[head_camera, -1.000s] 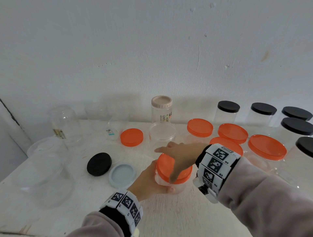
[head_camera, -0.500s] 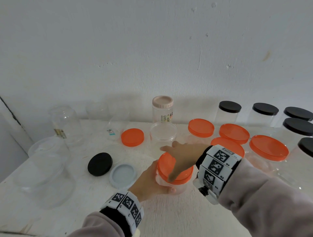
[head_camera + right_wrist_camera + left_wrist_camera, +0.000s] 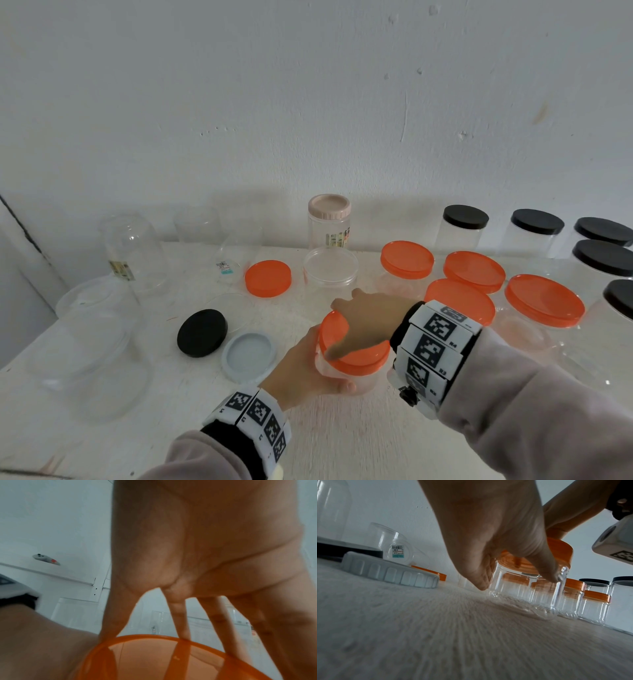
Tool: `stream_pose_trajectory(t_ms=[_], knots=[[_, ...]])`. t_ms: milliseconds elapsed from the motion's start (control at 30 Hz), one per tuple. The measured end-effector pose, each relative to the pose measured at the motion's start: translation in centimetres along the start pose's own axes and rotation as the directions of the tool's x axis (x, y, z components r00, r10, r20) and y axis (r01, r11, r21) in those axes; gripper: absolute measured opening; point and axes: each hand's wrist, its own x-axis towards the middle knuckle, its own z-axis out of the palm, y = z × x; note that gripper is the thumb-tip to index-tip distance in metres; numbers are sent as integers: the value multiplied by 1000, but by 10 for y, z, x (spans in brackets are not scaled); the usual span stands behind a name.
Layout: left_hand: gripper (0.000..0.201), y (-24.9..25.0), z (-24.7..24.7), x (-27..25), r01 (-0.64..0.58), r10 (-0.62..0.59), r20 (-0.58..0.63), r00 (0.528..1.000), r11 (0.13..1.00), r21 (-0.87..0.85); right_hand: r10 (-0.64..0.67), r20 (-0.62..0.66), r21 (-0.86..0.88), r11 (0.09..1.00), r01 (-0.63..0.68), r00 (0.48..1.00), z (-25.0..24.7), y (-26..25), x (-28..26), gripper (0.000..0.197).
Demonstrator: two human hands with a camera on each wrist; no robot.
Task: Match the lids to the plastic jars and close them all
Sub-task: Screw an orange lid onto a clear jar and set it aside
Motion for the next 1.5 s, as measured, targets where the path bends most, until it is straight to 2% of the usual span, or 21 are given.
stream_pose_trajectory(t_ms=[100, 233, 333, 467, 567, 700, 833, 1000, 1133, 1267, 1400, 1500], knots=[[85, -3, 0, 1, 28, -28, -29, 999, 1000, 12, -93, 67, -18, 995, 94, 993, -6, -3, -4, 100], [90, -3, 1, 2, 18, -18, -15, 1000, 1000, 21, -150, 79, -14, 988, 152, 986, -7, -1, -2, 85], [83, -3, 1, 2, 34, -34, -17, 999, 999, 23, -122, 27, 11, 992, 122, 992, -2, 1, 1, 79], [73, 0, 0, 0, 25, -25, -4, 1000, 1000, 11, -35, 11, -12, 999, 35, 999, 0, -1, 5, 86], [72, -1, 0, 0, 18, -18, 7, 1000, 1000, 6, -18, 65, -50, 999, 21, 998, -5, -2, 5, 97], [79, -5, 0, 2, 47, -47, -20, 999, 998, 28, -64, 137, -100, 992, 78, 989, -10, 0, 3, 111], [91, -3, 1, 3, 63, -60, -42, 997, 996, 59, -80, 122, -46, 995, 86, 989, -6, 7, 4, 103], [99, -6, 2, 4, 73, -71, -32, 997, 997, 41, -26, 50, 29, 999, 25, 998, 2, 9, 4, 104], [94, -8, 3, 4, 73, -72, -33, 997, 997, 33, 31, 1, 57, 998, -31, 1000, 8, 8, 4, 105], [94, -5, 2, 3, 67, -66, -27, 997, 997, 25, -18, 98, -8, 1000, 19, 995, -2, 7, -2, 115], [91, -1, 2, 3, 44, -43, -28, 999, 998, 36, -88, 110, -12, 996, 90, 990, -9, 8, -2, 101], [86, -3, 2, 4, 51, -50, -24, 998, 998, 34, -74, 76, 5, 997, 74, 994, -5, 10, 0, 97]])
